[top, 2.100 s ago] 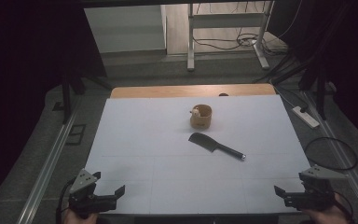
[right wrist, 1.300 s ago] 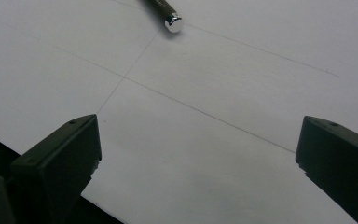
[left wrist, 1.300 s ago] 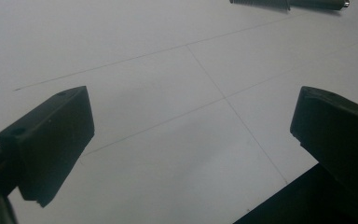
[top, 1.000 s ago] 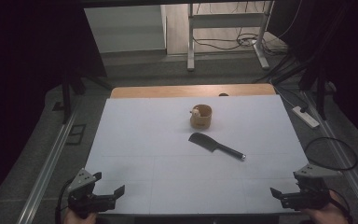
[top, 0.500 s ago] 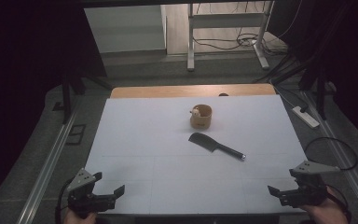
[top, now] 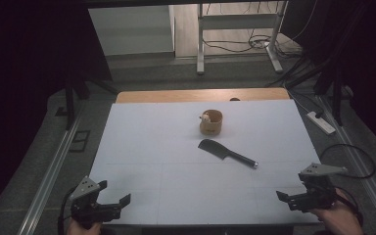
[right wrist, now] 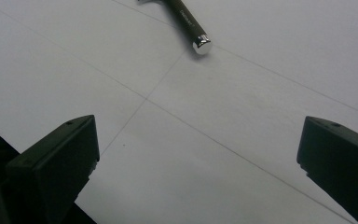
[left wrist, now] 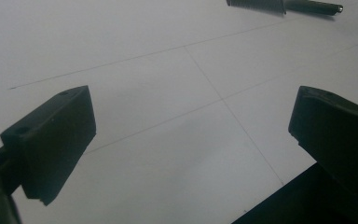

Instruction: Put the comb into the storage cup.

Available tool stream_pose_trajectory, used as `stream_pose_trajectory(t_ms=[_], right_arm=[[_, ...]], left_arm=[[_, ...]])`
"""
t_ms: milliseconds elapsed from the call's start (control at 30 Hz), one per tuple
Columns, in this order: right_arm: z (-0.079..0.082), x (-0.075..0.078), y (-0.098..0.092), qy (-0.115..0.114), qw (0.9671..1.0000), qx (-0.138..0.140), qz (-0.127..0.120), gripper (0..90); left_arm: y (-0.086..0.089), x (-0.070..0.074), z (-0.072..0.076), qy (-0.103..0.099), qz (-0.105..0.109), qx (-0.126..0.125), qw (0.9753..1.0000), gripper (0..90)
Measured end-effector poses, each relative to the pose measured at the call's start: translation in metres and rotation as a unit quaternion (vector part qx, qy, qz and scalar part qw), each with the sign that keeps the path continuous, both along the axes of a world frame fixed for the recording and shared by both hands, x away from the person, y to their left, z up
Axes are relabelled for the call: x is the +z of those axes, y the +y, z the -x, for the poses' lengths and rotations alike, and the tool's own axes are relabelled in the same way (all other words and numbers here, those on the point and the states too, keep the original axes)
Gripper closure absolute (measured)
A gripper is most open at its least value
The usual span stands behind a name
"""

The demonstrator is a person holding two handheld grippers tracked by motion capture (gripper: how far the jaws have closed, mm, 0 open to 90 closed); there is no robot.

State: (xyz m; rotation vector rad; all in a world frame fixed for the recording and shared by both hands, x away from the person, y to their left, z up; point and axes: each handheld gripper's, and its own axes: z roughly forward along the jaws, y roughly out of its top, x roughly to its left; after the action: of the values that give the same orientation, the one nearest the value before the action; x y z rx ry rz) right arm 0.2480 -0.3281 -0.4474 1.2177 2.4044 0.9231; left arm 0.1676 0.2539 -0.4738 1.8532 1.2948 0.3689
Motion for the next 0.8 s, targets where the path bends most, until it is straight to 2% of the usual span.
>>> stream_pose_trajectory(t_ms=[300, 800], right_arm=[[-0.010, 0.002, 0.008, 0.004, 0.9999, 0.012, 0.004, 0.0], [-0.028, 0.000, 0.020, 0.007, 0.9997, 0.020, 0.015, 0.0]], left_arm=[[-0.001, 0.000, 0.000, 0.001, -0.002, -0.001, 1.0000, 1.5], [-0.003, -0.001, -0.004, 0.010, -0.009, -0.023, 0.9996, 2.0]])
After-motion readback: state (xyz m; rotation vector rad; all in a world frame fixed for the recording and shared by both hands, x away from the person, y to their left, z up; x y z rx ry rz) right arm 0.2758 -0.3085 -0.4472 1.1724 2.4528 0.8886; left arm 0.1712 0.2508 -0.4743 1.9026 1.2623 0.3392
